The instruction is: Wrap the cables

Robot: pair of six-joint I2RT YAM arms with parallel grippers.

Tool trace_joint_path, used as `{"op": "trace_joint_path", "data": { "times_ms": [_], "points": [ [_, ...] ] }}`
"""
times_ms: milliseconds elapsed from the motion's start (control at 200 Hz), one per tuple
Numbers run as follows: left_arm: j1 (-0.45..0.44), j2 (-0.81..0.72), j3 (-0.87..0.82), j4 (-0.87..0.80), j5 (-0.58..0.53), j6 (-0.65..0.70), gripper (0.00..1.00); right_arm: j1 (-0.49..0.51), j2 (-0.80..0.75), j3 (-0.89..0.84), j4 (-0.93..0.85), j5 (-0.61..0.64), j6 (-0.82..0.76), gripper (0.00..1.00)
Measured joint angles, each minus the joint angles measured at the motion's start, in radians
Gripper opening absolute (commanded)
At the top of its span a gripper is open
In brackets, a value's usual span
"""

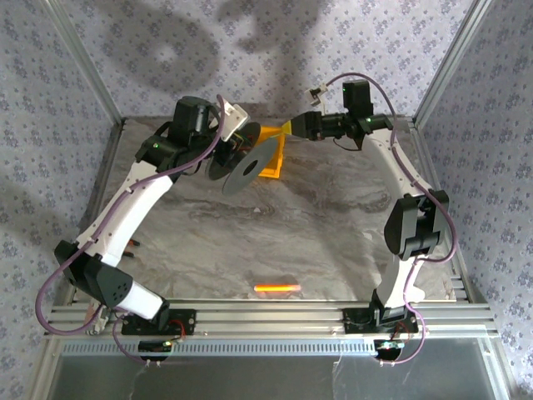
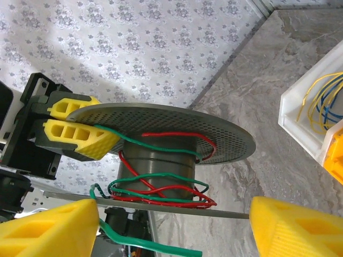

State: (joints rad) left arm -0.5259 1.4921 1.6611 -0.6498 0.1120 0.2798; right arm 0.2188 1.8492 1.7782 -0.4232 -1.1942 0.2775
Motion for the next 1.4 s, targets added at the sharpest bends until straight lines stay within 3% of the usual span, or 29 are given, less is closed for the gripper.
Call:
{"op": "trace_joint_path", "data": {
  "times_ms": [395,565,675,775,1284,1359,1399],
  "points": [
    [-0.005,0.0,0.0,0.0,0.001,0.0,0.0,0.015,-0.009,0.0,0.01,-0.021,0.021,0.48],
    [-0.005,0.0,0.0,-0.001,0.0,0.0,0.0,0.015,-0.013,0.0,0.012,-0.026,0.023,0.46],
    [-0.005,0.0,0.0,-0.002,0.0,0.001,0.0,0.015,-0.016,0.0,0.013,-0.027,0.025,0.33],
    [-0.005,0.0,-0.002,-0.004,0.0,0.001,0.0,0.014,-0.021,0.0,0.014,-0.036,0.031,0.28],
    [-0.005,0.0,-0.015,0.0,-0.001,0.001,0.0,0.005,-0.026,0.0,0.013,-0.061,0.037,0.18],
    [-0.005,0.0,-0.015,0.0,-0.001,0.005,0.0,0.001,-0.026,0.0,0.009,-0.065,0.037,0.23],
    [-0.005,0.0,-0.015,0.0,-0.001,0.006,0.0,-0.002,-0.026,0.0,0.003,-0.069,0.037,0.32]
  ]
}}
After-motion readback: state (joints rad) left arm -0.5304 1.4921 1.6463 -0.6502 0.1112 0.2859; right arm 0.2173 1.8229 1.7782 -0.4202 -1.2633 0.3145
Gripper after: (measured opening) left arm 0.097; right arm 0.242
